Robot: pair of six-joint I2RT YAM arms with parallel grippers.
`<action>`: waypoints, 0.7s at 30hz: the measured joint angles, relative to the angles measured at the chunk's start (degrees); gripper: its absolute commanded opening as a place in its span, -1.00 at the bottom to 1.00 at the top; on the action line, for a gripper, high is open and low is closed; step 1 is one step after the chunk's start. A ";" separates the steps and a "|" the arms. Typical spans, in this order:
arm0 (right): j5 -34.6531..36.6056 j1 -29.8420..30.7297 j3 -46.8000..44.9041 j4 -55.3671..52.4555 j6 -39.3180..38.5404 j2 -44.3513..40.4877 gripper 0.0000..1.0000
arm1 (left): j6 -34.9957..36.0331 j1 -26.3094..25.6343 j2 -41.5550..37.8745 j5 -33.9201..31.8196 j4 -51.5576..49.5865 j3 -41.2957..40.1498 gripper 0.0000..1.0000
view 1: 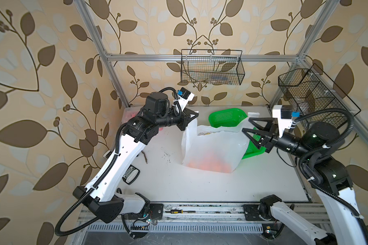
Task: Place the oranges into plastic bags & tie knots
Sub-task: Adjust the plastic bag at the center of the board.
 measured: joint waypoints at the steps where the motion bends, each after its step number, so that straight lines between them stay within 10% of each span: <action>1: 0.96 4.46 -0.28 1.11 -1.57 2.23 0.51 | 0.07 0.00 0.00 0.70 0.00 0.00 -1.00; 5: 2.67 14.12 -0.44 6.19 -6.05 13.18 0.65 | 0.28 0.00 0.00 4.20 0.04 0.00 -1.00; 13: 1.42 15.04 -1.73 15.69 -8.66 23.65 0.68 | 1.53 0.00 0.00 10.45 0.46 -1.25 -1.00; 21: -2.89 15.80 -1.90 25.03 -6.60 26.73 -0.43 | 1.62 0.00 -0.02 13.97 1.51 -1.92 -0.88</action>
